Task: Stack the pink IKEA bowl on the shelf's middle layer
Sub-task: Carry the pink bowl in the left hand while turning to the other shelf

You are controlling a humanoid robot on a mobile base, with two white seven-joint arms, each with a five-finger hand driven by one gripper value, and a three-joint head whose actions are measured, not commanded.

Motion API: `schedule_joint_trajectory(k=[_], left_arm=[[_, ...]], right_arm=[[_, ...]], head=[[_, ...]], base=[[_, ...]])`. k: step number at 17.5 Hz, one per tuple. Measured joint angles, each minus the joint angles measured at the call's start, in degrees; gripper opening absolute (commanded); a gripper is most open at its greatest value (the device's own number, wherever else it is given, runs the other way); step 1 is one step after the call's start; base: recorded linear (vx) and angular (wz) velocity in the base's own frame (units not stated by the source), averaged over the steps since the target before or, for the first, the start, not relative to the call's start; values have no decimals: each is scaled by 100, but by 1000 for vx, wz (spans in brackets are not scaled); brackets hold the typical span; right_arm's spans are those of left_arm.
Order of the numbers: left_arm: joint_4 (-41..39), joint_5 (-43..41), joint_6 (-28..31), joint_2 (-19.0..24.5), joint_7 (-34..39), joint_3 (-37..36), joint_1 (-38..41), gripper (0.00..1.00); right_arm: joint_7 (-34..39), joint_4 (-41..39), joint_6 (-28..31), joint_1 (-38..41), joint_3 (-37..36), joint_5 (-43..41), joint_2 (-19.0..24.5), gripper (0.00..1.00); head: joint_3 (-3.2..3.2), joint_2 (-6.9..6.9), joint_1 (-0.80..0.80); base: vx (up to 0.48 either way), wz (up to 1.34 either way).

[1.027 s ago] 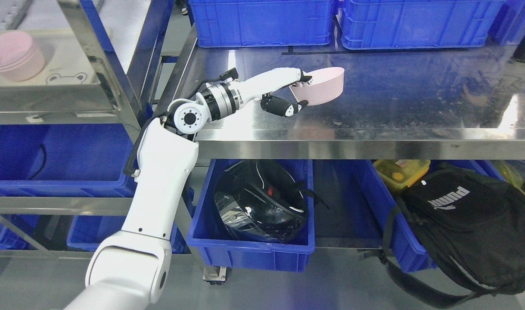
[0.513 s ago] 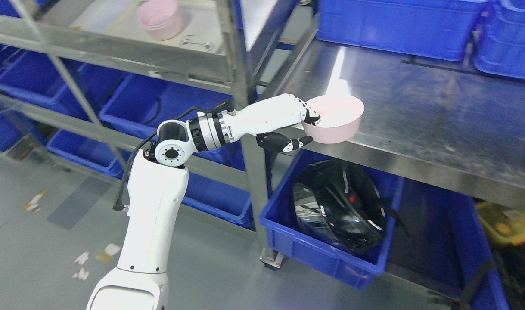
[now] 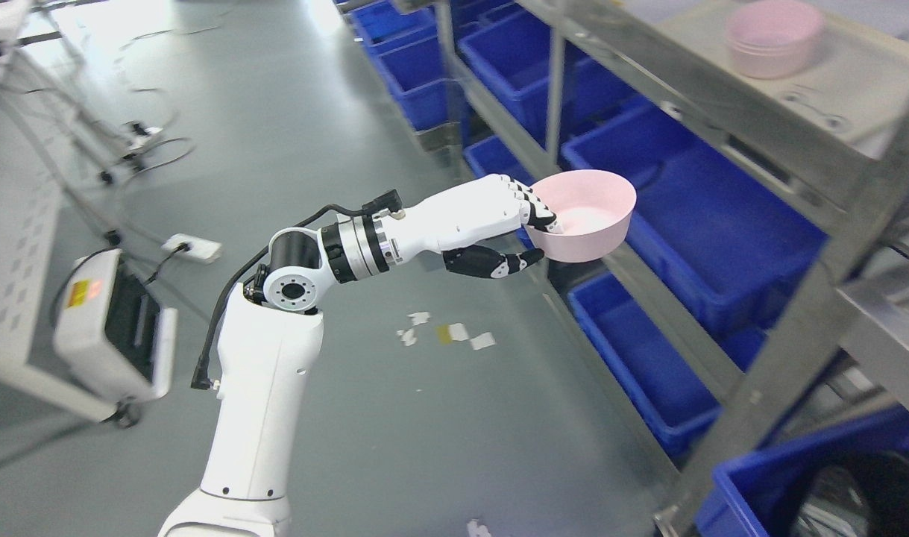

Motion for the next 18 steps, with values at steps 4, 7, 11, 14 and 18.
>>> schedule_joint_trajectory(k=[4,7,11,14,18], left_arm=[[-100,-13,-3,0,99,5,60,1],[-154,-15,-4,0,119,28,83,1],[-205,-15,-4,0,137,55,93,1],[-230,-15,-5,0,167,69,61,1],[-255,-15,-4,0,182,80,25,1]], right_arm=[[21,0,7,0,0,0,0,100],[21,0,10,1,0,0,0,100],[23,0,12,1,0,0,0,100],[23,0,12,1,0,0,0,100],[24,0,13,1,0,0,0,100]], head=[[0,0,0],[0,0,0],[0,0,0],[0,0,0],[0,0,0]], base=[[112,905],[135,461],[177,280],[196,107],[217,10]])
